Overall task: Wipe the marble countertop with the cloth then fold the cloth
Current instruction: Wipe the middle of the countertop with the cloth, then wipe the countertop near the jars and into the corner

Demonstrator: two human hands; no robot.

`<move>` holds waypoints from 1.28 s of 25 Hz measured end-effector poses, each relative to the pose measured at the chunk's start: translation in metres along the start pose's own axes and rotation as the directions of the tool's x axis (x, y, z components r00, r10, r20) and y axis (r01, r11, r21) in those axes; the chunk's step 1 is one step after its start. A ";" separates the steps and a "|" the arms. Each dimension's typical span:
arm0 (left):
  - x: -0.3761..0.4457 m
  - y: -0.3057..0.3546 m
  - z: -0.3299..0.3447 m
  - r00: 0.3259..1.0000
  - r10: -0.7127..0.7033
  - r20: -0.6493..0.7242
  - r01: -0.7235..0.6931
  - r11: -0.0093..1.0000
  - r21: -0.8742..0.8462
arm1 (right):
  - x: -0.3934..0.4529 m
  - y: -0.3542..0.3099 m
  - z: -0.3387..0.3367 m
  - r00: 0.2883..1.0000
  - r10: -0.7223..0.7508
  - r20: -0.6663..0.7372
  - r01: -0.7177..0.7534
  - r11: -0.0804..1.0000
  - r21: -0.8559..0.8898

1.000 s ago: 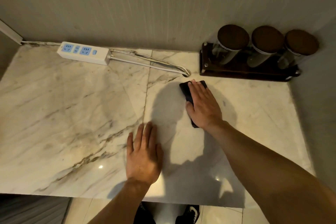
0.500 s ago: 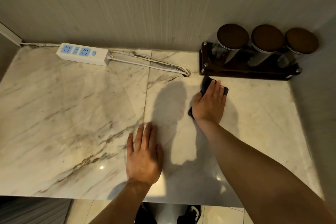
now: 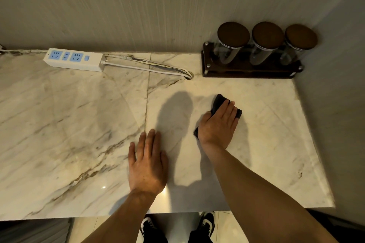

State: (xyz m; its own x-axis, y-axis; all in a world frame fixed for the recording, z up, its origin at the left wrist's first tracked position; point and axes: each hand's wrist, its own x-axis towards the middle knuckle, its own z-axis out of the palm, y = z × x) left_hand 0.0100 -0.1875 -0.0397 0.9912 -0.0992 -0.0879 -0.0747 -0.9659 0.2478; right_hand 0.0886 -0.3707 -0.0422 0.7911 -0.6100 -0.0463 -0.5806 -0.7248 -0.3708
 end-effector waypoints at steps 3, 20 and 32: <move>0.000 0.000 0.001 1.000 -0.006 0.001 0.006 1.000 0.007 | -0.014 0.007 -0.001 1.000 0.006 -0.004 -0.006 1.000 -0.002; -0.003 0.007 -0.006 1.000 -0.006 0.024 0.006 1.000 0.004 | -0.118 0.055 -0.016 1.000 -0.023 -0.021 0.023 0.999 0.024; -0.011 0.045 -0.012 0.997 0.055 -0.062 -0.058 0.997 -0.044 | -0.133 0.113 -0.041 0.916 -0.380 0.129 0.388 0.920 -0.049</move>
State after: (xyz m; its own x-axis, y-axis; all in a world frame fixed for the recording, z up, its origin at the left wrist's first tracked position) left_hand -0.0032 -0.2269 -0.0158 0.9905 -0.1372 -0.0138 -0.1270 -0.9470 0.2950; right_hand -0.0901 -0.3851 -0.0402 0.9700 -0.2423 -0.0211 -0.2366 -0.9197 -0.3134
